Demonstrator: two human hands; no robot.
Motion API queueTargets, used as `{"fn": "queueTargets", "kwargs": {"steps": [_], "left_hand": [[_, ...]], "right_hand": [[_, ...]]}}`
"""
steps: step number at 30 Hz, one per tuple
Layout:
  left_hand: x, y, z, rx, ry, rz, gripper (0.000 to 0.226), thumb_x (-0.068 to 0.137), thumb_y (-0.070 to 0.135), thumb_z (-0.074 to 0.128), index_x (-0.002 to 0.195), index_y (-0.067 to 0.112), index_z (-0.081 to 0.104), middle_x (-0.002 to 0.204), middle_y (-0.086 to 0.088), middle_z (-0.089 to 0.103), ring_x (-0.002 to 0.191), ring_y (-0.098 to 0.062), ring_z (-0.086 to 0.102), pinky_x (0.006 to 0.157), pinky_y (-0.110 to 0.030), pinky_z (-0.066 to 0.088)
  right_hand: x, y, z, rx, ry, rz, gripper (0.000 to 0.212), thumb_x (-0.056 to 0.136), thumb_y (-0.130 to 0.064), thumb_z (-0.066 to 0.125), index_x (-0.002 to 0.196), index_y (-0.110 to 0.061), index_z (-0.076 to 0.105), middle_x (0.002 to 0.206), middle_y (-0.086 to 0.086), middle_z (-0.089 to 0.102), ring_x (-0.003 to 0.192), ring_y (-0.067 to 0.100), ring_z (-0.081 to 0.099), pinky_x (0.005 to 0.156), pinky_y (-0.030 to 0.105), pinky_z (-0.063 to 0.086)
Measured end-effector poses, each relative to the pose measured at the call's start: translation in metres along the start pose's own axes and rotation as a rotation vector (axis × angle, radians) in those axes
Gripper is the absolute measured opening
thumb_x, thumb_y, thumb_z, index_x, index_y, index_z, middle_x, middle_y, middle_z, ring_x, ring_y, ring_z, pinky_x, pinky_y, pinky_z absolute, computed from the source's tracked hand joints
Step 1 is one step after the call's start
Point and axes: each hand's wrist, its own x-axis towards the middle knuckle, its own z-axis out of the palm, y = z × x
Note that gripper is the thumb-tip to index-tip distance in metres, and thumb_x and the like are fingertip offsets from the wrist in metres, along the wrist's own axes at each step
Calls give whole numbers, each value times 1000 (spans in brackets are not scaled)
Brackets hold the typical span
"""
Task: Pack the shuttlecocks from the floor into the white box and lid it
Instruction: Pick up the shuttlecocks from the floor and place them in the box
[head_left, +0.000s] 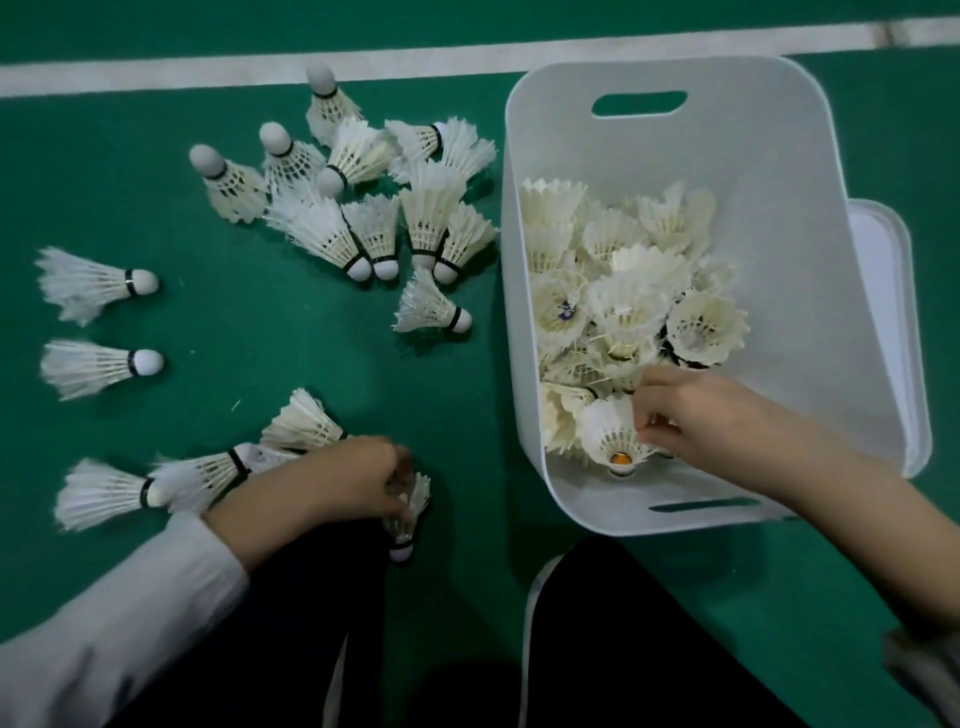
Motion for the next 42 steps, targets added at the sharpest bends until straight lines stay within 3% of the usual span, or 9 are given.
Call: {"fn": "queueTargets", "kwargs": {"steps": [7,10,13,18,21,25,29,34,42], "left_hand": [[0,0,-4,28,35,-1,26,83,39,63,92,14,64,92,-6,67,82,-21,59,68,-27,42],[-8,-3,-24,-54,226,27,15,87,34,58,86,19,60,88,-3,64,82,-21,58,65,-26,36],[-25,-4,-46,-126,491,100,18,89,31,57,82,15,55,79,3,51,76,-17,49,62,-27,27],[-48,-7,-63,-140,857,408,27,81,33,51,76,8,60,74,-4,58,73,-12,44,65,-15,28],[-55,-7,-65,-155,930,458,24,82,27,54,79,5,62,79,-6,60,76,-14,46,72,-16,33],[-58,-23,-65,-180,951,436,25,83,28,55,86,5,65,86,-6,64,84,-13,50,78,-15,35],[-65,-69,-61,-309,1053,119,23,85,27,62,100,10,63,101,-3,60,93,-9,49,84,-13,33],[-67,-118,-32,-375,852,-218,19,85,27,63,88,8,62,89,-9,61,83,-25,57,76,-32,44],[-35,-103,16,-469,626,-197,25,86,35,61,85,10,59,80,-3,52,78,-19,49,61,-26,32]], "right_hand": [[-14,-14,-19,-12,172,14,20,91,-33,48,104,-24,60,104,-9,54,81,14,58,68,31,49],[-18,-32,-37,54,314,-135,22,92,-35,49,96,-20,64,98,-5,60,66,9,55,57,30,51],[-6,-54,-44,169,392,-261,28,91,-35,42,105,-21,62,106,-6,58,75,9,59,63,33,54],[40,-96,-49,229,403,-422,39,89,-20,52,127,-14,49,129,1,50,87,-9,38,78,1,33],[64,-116,-47,202,307,-450,48,87,-12,57,133,-13,43,134,4,47,97,7,51,77,17,36],[82,-122,-39,121,250,-397,20,87,-14,56,107,-9,57,106,7,58,93,26,59,69,24,35],[87,-120,-31,60,293,-341,6,86,-12,58,90,-8,58,90,6,58,81,25,59,66,30,41],[91,-123,-30,54,329,-334,8,86,-16,54,87,-10,59,88,3,57,79,22,58,64,26,36],[99,-130,-27,25,294,-321,8,88,-17,55,90,-10,59,92,4,58,82,26,59,67,36,46]]}}
